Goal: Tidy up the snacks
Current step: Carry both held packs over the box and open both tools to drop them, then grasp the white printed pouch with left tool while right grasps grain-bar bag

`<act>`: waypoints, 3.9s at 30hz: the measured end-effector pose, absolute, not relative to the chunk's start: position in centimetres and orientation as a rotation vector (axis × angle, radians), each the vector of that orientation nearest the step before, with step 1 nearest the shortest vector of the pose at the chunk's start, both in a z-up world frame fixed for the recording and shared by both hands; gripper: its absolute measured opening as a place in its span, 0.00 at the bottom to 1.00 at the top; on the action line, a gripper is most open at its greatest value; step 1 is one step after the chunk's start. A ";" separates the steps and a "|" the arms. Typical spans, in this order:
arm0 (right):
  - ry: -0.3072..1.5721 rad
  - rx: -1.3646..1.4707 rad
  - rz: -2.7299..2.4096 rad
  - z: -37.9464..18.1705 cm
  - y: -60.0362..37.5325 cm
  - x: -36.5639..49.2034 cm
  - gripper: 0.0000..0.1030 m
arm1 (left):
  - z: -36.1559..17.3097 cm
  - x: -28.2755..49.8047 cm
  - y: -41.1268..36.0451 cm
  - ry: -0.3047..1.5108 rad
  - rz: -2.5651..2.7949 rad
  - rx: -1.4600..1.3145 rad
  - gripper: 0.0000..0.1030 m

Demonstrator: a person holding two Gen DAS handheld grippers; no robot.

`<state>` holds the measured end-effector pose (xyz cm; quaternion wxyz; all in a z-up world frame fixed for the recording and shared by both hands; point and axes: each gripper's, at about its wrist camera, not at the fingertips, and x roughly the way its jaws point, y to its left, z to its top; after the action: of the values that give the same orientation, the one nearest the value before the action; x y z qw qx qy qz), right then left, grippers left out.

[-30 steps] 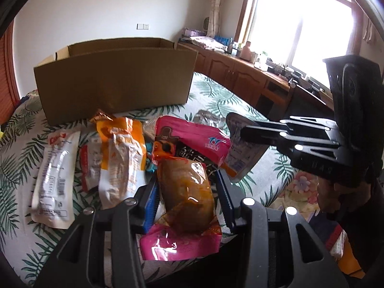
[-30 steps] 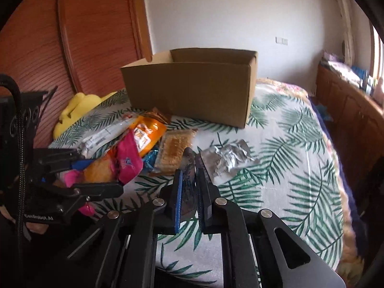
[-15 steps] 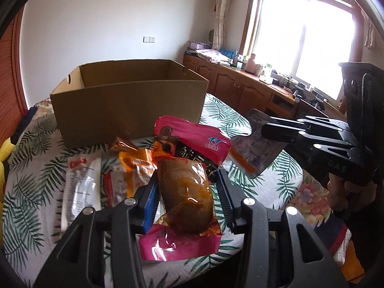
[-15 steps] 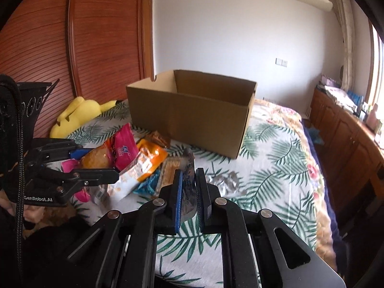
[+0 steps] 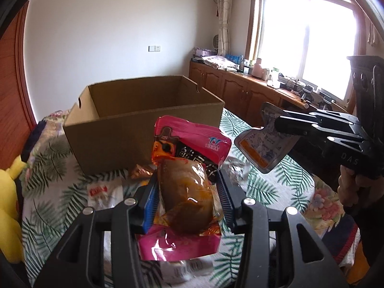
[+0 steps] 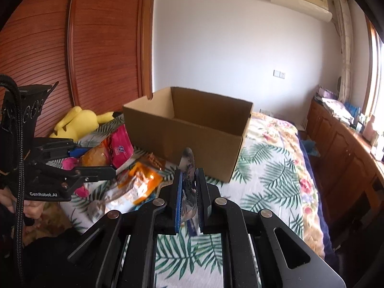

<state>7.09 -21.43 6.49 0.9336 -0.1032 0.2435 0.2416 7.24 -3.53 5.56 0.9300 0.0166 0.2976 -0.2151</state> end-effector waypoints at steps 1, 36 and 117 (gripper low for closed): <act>0.493 -0.209 0.496 6.7 -21.3 7.4 0.07 | 5.8 7.5 -3.5 0.606 -0.438 0.037 0.43; 0.397 -0.178 0.555 10.3 -17.3 19.8 0.07 | 7.6 26.1 -1.2 0.598 -0.366 0.065 0.44; 0.768 -0.112 0.473 -4.8 -17.5 13.3 0.52 | -2.7 12.0 3.3 0.799 -0.221 0.002 0.57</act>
<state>13.31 -17.45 -4.80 0.8985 -0.0541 0.3708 0.2286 11.96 3.30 -2.65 0.9153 0.0008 0.3882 -0.1074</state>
